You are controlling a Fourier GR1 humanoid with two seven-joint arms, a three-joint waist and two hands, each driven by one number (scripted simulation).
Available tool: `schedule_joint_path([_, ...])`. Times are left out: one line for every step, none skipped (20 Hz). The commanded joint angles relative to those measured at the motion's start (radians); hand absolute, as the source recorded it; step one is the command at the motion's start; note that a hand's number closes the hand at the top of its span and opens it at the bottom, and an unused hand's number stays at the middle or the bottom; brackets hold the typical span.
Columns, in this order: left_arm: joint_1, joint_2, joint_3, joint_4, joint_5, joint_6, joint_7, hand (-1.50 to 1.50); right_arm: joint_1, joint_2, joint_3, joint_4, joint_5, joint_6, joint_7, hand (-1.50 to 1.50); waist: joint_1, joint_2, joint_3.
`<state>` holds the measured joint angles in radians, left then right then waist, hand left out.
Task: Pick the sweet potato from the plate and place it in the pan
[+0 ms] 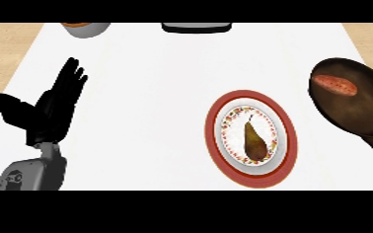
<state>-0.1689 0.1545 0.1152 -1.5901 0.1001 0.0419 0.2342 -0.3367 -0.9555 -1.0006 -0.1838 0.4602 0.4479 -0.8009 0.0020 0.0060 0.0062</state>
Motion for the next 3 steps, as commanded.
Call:
schedule_joint_path([0.022, -0.031, -0.041, -0.055, -0.037, 0.036, 0.019, 0.0, 0.076, -0.004, -0.008, -0.007, -0.031, 0.13, -0.138, -1.5, 0.003, -0.003, 0.0])
schedule_joint_path([0.019, -0.011, -0.02, -0.062, -0.02, 0.026, 0.037, 0.0, 0.072, -0.007, -0.004, -0.011, -0.032, 0.118, -0.128, -1.5, 0.008, -0.002, 0.001])
schedule_joint_path([-0.001, -0.002, -0.001, -0.016, -0.005, 0.008, 0.01, 0.0, 0.077, 0.016, 0.013, -0.018, -0.028, 0.103, -0.132, -1.5, 0.004, -0.001, -0.001])
